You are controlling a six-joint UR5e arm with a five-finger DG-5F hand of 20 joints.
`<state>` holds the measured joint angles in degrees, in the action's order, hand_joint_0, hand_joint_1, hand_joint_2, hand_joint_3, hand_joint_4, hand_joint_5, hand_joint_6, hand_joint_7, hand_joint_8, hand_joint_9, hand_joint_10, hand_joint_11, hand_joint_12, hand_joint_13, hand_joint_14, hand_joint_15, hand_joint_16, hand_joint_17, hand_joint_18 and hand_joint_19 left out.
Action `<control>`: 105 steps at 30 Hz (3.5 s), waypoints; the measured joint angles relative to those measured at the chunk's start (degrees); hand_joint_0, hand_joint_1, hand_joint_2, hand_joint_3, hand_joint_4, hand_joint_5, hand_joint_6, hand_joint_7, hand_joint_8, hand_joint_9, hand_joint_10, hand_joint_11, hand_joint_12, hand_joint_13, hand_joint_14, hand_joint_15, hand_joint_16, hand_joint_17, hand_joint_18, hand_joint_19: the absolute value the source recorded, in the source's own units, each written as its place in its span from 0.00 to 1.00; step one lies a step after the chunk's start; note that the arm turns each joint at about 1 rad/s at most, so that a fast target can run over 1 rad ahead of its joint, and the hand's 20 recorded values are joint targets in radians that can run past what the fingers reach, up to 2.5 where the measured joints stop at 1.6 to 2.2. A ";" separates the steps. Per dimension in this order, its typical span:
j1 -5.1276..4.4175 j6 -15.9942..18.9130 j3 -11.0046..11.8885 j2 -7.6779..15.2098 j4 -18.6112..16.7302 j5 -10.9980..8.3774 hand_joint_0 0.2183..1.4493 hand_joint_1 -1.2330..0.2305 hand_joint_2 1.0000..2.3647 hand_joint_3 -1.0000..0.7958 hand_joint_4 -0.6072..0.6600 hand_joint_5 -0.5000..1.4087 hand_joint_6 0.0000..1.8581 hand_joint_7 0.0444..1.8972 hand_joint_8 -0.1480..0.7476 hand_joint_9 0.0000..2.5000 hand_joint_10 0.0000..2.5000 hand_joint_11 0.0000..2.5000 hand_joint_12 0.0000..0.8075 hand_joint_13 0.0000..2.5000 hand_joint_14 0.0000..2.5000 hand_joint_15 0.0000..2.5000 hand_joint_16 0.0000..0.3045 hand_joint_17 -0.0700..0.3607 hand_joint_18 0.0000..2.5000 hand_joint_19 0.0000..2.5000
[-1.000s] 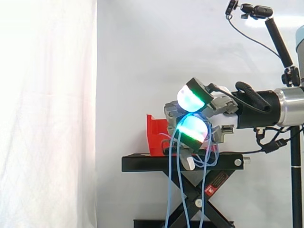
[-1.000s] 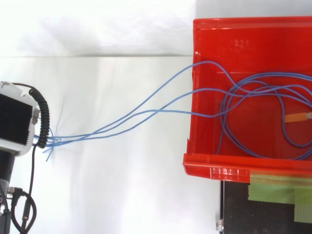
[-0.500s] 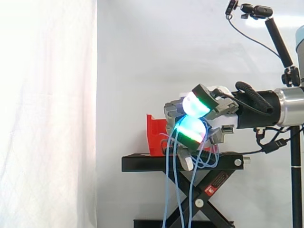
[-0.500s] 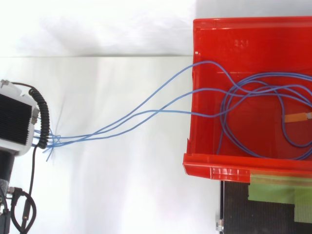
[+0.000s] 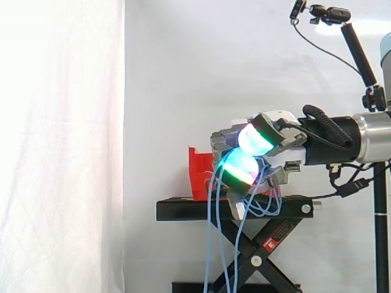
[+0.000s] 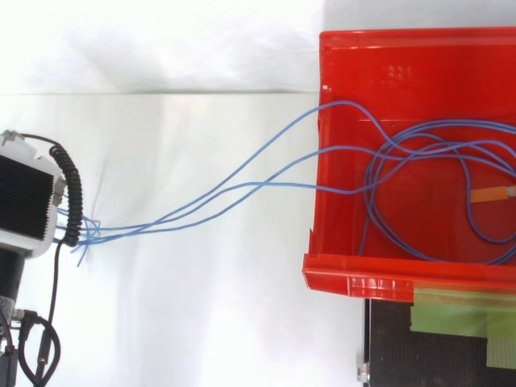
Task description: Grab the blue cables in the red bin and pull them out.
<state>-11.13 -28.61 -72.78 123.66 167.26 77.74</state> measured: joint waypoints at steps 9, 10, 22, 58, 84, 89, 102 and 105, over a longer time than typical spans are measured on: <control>0.03 0.00 0.00 0.00 0.00 -0.06 0.53 0.32 0.00 0.00 0.41 0.43 0.78 0.19 0.37 0.20 1.00 0.51 0.33 0.45 0.46 0.55 0.15 0.41 0.32 0.34; 0.03 0.00 0.00 -0.01 0.00 -0.05 0.54 0.33 0.00 0.00 0.41 0.43 0.79 0.19 0.37 0.20 1.00 0.51 0.34 0.45 0.46 0.55 0.15 0.41 0.32 0.34; 0.28 -0.26 0.08 -0.03 -0.29 0.29 0.58 0.32 0.00 0.00 0.41 0.44 0.79 0.19 0.38 0.21 1.00 0.52 0.33 0.46 0.45 0.55 0.15 0.40 0.33 0.34; 3.88 -36.58 1.79 -0.03 -37.82 16.68 0.59 0.32 0.00 0.00 0.41 0.45 0.78 0.19 0.38 0.21 1.00 0.51 0.33 0.46 0.44 0.56 0.15 0.40 0.33 0.33; 4.54 -48.26 1.69 0.03 -42.33 21.97 0.59 0.31 0.00 0.00 0.41 0.45 0.78 0.19 0.38 0.21 1.00 0.51 0.34 0.46 0.43 0.56 0.15 0.40 0.33 0.34; 4.53 -49.41 1.25 0.02 -42.36 22.14 0.59 0.31 0.00 0.00 0.41 0.45 0.78 0.19 0.38 0.21 1.00 0.51 0.34 0.46 0.43 0.56 0.15 0.40 0.33 0.34; 4.25 -61.06 1.08 0.01 -47.87 32.01 0.59 0.31 0.00 0.00 0.41 0.45 0.78 0.18 0.38 0.21 1.00 0.50 0.34 0.47 0.43 0.56 0.15 0.40 0.33 0.34; 4.22 -62.76 1.07 0.01 -47.78 33.45 0.59 0.31 0.00 0.00 0.41 0.45 0.78 0.18 0.39 0.21 1.00 0.51 0.34 0.47 0.42 0.56 0.15 0.40 0.33 0.33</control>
<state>-6.91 -91.37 -71.71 123.67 119.47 111.19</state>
